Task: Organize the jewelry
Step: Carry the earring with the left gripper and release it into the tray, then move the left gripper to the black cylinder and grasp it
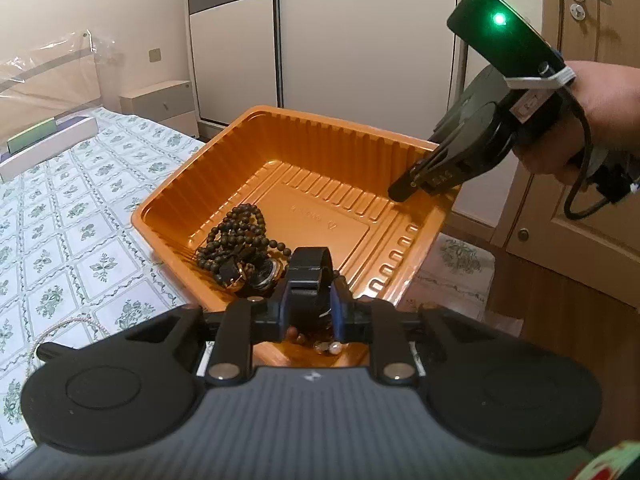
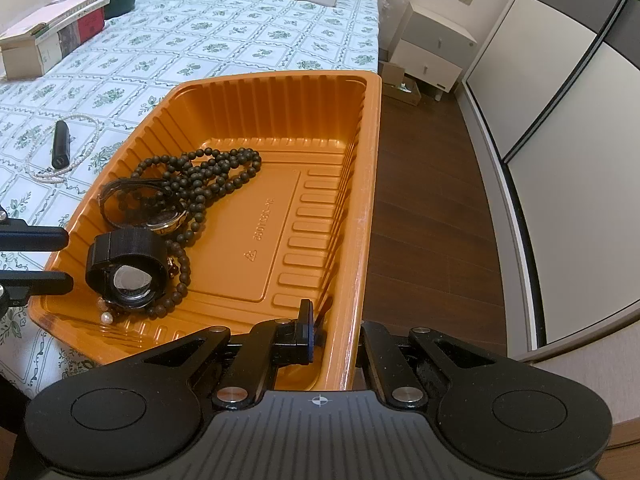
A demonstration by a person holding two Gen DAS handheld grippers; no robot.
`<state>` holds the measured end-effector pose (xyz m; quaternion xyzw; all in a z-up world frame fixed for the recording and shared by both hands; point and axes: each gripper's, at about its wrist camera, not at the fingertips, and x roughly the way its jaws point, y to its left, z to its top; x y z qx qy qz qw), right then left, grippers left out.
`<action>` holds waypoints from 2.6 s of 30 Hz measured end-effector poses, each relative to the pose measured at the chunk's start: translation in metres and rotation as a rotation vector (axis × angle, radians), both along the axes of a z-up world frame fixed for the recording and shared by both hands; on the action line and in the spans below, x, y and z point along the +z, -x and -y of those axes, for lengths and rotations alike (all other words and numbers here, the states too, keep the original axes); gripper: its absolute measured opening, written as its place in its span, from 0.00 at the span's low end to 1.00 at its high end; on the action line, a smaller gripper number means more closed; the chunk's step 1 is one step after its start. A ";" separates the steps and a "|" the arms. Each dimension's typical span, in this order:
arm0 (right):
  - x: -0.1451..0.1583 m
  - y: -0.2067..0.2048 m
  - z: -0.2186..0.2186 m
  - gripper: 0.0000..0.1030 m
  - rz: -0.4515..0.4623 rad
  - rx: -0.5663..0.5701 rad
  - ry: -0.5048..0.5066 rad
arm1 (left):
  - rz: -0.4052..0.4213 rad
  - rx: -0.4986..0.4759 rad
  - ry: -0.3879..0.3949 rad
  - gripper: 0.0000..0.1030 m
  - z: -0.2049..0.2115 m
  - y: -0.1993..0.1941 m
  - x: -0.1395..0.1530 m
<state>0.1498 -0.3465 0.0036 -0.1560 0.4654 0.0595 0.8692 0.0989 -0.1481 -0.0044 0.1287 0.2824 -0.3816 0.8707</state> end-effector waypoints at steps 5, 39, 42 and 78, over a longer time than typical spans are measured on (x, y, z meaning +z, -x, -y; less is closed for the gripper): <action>0.000 0.000 0.000 0.03 0.000 0.000 0.000 | 0.000 0.035 -0.007 0.18 -0.015 -0.001 -0.002; 0.001 -0.002 0.000 0.03 -0.012 0.002 0.006 | 0.023 0.380 -0.110 0.84 -0.137 -0.095 -0.043; 0.000 -0.002 0.000 0.03 -0.016 0.003 0.005 | -0.003 0.330 -0.108 0.90 -0.139 -0.108 -0.045; -0.002 -0.003 0.001 0.04 -0.028 -0.008 0.006 | -0.002 0.299 -0.160 0.73 -0.141 -0.110 -0.046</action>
